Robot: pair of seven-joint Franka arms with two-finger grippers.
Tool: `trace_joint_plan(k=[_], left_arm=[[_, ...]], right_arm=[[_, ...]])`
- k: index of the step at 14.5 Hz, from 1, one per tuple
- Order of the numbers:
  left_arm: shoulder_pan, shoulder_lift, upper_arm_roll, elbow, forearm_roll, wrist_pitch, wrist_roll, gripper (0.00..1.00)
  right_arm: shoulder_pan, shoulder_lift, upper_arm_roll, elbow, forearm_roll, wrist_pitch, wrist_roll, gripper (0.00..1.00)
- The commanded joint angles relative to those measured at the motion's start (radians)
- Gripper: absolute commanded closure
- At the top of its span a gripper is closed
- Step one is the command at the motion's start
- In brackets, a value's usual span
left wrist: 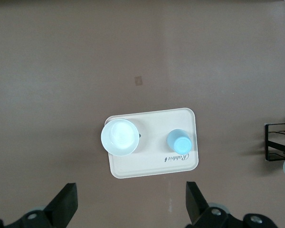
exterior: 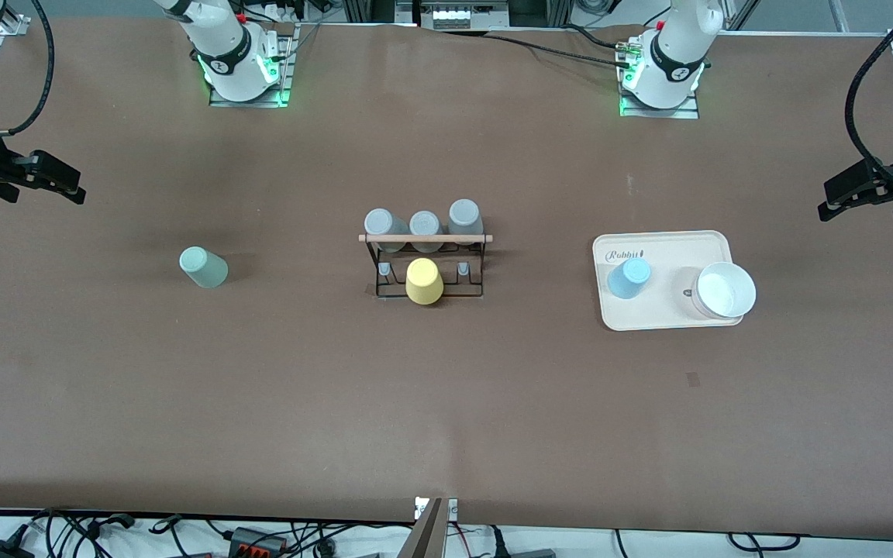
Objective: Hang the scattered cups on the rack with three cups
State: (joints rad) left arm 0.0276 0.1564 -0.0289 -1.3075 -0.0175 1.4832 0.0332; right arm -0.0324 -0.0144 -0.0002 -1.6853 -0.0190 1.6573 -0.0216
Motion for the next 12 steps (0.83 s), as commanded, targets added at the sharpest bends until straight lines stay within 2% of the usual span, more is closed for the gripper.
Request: trace_joint_plan(k=[1, 12], left_arm=[[0.0, 0.012, 0.001, 0.024, -0.015, -0.006, 0.016, 0.0], [0.0, 0.012, 0.001, 0.024, -0.015, -0.006, 0.016, 0.0]], right_arm=[[-0.017, -0.012, 0.012, 0.001, 0.013, -0.007, -0.017, 0.0], [-0.015, -0.002, 0.012, 0.002, 0.011, 0.003, -0.017, 0.0]])
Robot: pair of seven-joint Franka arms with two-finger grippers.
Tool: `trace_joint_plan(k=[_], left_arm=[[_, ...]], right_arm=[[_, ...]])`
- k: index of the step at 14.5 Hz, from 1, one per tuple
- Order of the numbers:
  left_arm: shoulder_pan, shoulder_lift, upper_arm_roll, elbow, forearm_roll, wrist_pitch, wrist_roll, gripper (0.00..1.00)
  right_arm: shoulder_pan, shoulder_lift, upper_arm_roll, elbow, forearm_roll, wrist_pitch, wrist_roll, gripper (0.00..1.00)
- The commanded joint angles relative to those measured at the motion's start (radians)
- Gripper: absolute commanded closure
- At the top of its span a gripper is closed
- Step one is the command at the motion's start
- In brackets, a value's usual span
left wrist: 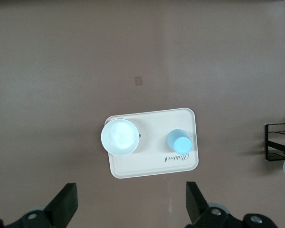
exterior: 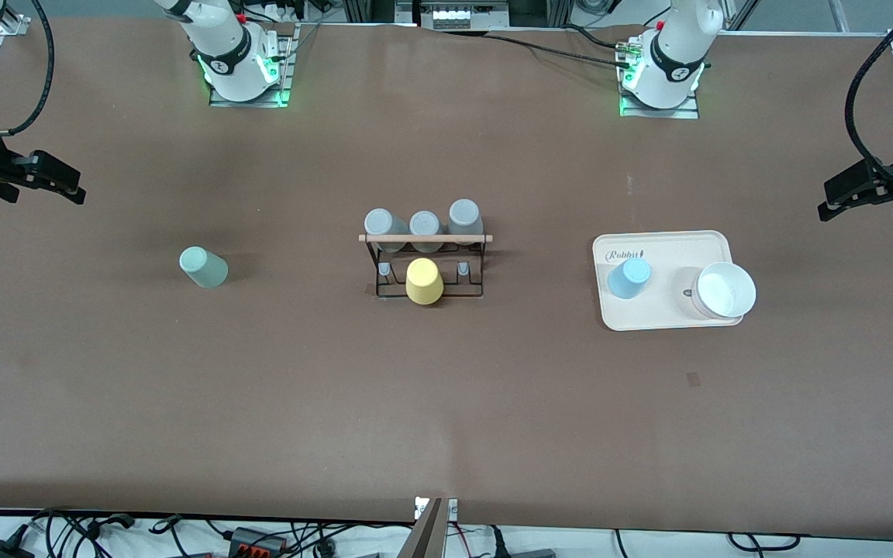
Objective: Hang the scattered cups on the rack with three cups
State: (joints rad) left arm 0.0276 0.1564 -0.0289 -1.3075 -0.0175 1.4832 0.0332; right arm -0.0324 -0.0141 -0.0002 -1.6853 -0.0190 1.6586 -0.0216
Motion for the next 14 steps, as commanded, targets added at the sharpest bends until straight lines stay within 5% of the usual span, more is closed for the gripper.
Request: trace_joint_plan(k=[1, 14], left_arm=[[0.0, 0.012, 0.001, 0.024, -0.015, -0.006, 0.016, 0.0], [-0.017, 0.025, 0.0, 0.022, -0.013, -0.011, 0.016, 0.0]], right_arm=[[-0.015, -0.003, 0.012, 0.003, 0.01, 0.0, -0.017, 0.0], [-0.017, 0.003, 0.012, 0.006, 0.007, 0.007, -0.017, 0.0]])
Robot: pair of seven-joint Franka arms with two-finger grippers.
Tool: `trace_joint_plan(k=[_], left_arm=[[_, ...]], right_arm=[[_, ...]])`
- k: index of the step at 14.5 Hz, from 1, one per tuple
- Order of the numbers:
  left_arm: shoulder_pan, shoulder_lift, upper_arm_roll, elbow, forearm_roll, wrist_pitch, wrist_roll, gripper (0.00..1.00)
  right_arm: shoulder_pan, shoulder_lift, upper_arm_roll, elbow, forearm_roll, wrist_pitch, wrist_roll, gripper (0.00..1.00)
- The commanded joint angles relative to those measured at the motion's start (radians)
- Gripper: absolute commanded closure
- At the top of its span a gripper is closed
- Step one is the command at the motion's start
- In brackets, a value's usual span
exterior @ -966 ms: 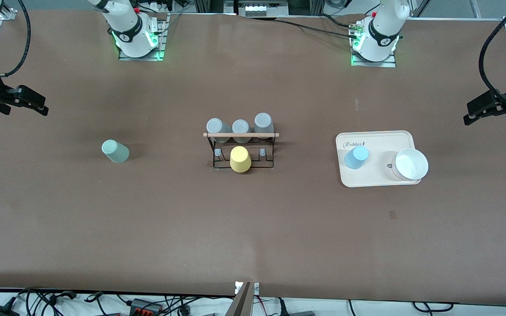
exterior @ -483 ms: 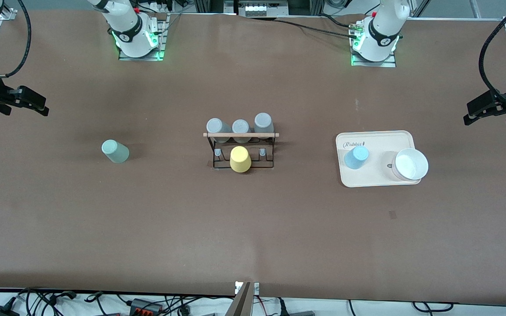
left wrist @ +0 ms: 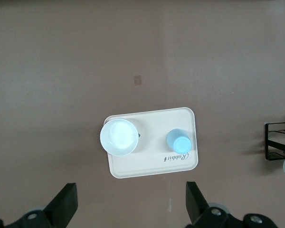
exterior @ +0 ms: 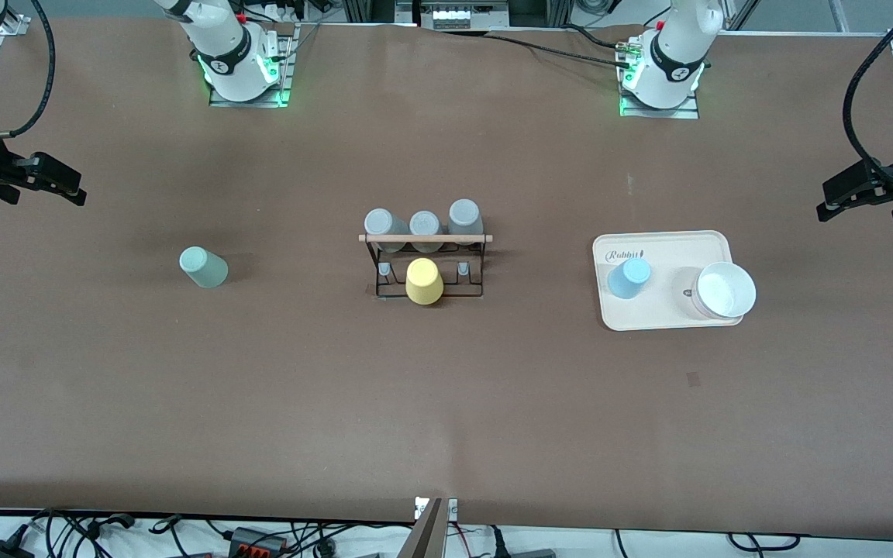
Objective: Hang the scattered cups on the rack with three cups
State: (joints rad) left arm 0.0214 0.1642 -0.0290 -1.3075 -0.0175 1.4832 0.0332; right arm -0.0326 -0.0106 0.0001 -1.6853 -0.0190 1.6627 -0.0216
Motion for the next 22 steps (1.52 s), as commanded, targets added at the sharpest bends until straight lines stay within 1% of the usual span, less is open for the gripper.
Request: trace_joint_plan(k=[1, 3, 6, 8, 10, 12, 13, 15, 17, 20, 22], left_arm=[[-0.012, 0.017, 0.0, 0.022, -0.013, -0.011, 0.016, 0.0], [-0.014, 0.018, -0.002, 0.01, -0.013, -0.021, 0.014, 0.0], [-0.021, 0.043, -0.002, -0.002, -0.019, -0.099, 0.016, 0.0], [-0.049, 0.075, -0.002, -0.013, -0.018, -0.104, -0.016, 0.0], [-0.078, 0.099, -0.002, -0.045, -0.018, -0.083, -0.093, 0.0], [-0.087, 0.103, -0.005, -0.114, -0.018, -0.026, -0.134, 0.0], [-0.084, 0.104, -0.024, -0.149, -0.019, -0.017, -0.136, 0.0], [-0.083, 0.104, -0.028, -0.211, -0.019, 0.021, -0.134, 0.0], [-0.084, 0.094, -0.032, -0.312, -0.028, 0.135, -0.142, 0.0], [-0.084, 0.095, -0.045, -0.422, -0.053, 0.264, -0.199, 0.0], [-0.083, 0.095, -0.078, -0.524, -0.053, 0.391, -0.243, 0.0]], right_arm=[[-0.015, 0.0, 0.014, 0.006, 0.013, 0.003, -0.017, 0.0], [0.011, 0.024, 0.023, 0.006, 0.024, -0.01, -0.018, 0.0], [0.019, 0.028, 0.021, 0.01, 0.014, 0.0, -0.018, 0.0], [0.019, 0.028, 0.02, 0.018, 0.014, 0.003, -0.017, 0.0], [0.019, 0.028, 0.02, 0.019, 0.014, 0.003, -0.017, 0.0], [0.019, 0.028, 0.02, 0.022, 0.013, 0.003, -0.017, 0.0], [0.019, 0.029, 0.02, 0.022, 0.013, 0.003, -0.017, 0.0], [0.016, 0.035, 0.02, 0.022, 0.013, 0.006, -0.017, 0.0], [0.011, 0.049, 0.015, 0.022, 0.014, 0.014, -0.017, 0.0], [0.01, 0.057, 0.014, 0.024, 0.013, 0.025, -0.017, 0.0], [0.011, 0.057, 0.014, 0.026, 0.013, 0.031, -0.017, 0.0]])
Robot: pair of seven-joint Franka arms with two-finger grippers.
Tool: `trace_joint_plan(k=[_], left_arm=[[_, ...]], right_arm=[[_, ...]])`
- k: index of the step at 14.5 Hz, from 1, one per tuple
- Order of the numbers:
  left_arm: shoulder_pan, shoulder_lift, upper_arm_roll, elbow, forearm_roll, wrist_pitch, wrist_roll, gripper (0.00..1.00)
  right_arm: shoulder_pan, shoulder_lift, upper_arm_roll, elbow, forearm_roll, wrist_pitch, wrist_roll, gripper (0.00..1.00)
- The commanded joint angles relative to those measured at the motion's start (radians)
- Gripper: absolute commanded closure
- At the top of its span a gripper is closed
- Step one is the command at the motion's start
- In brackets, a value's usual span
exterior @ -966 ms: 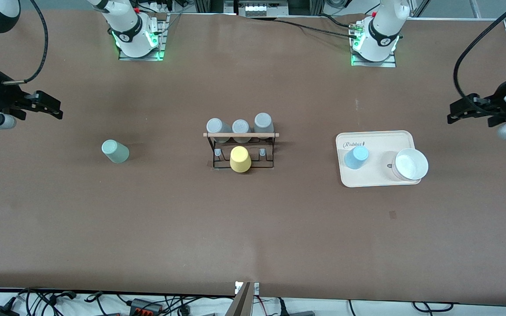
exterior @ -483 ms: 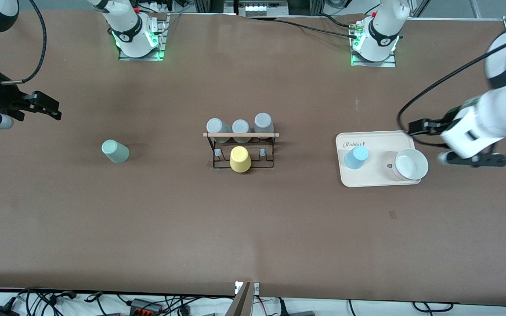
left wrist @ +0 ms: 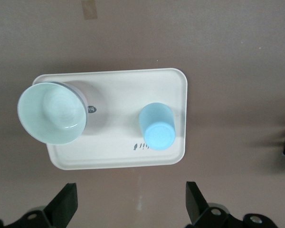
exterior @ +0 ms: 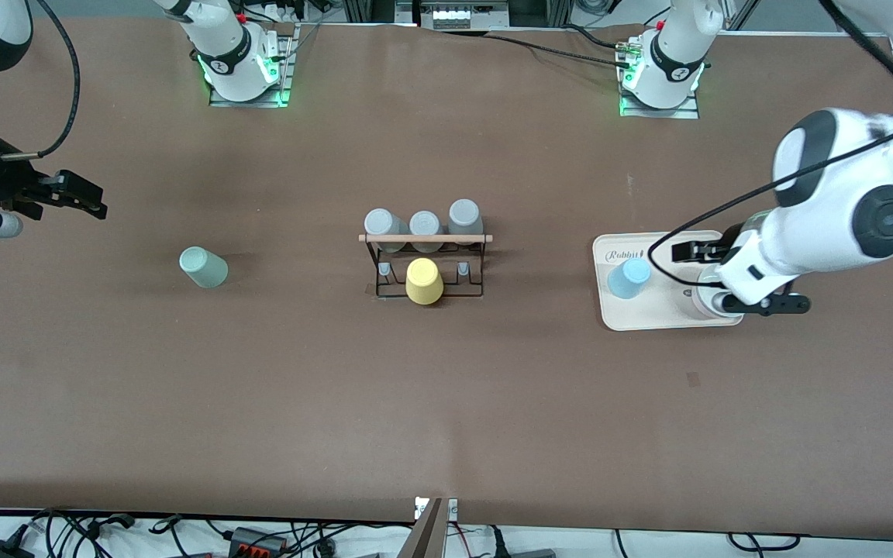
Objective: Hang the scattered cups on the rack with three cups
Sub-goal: 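Reach the left gripper toward the light blue cup on the tray, then close the left gripper on the light blue cup and lift it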
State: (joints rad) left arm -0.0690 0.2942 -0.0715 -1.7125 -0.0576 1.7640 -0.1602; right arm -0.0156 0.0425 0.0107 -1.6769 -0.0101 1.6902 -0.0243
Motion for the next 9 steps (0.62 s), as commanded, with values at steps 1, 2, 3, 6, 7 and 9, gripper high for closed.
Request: trace_joint_plan(k=[1, 2, 3, 6, 7, 9], left_arm=[[0.008, -0.036, -0.043, -0.169, -0.013, 0.176, -0.074, 0.0], [0.006, -0.037, -0.047, -0.206, -0.013, 0.222, -0.085, 0.0], [0.006, -0.035, -0.057, -0.235, -0.013, 0.262, -0.088, 0.0], [0.005, -0.029, -0.06, -0.324, -0.011, 0.4, -0.09, 0.0], [0.005, -0.024, -0.062, -0.358, -0.011, 0.457, -0.094, 0.0], [0.005, -0.009, -0.062, -0.409, -0.01, 0.563, -0.102, 0.0]], right_arm=[[-0.006, 0.004, 0.003, 0.017, 0.004, 0.003, -0.014, 0.0], [-0.007, 0.005, 0.003, 0.017, 0.004, 0.003, -0.014, 0.0], [-0.007, 0.005, 0.003, 0.017, 0.005, 0.005, -0.014, 0.0], [-0.006, 0.005, 0.003, 0.019, 0.004, 0.014, -0.014, 0.0], [-0.006, 0.005, 0.003, 0.017, 0.004, 0.016, -0.011, 0.0], [-0.007, 0.005, 0.003, 0.017, 0.007, 0.014, -0.008, 0.0]])
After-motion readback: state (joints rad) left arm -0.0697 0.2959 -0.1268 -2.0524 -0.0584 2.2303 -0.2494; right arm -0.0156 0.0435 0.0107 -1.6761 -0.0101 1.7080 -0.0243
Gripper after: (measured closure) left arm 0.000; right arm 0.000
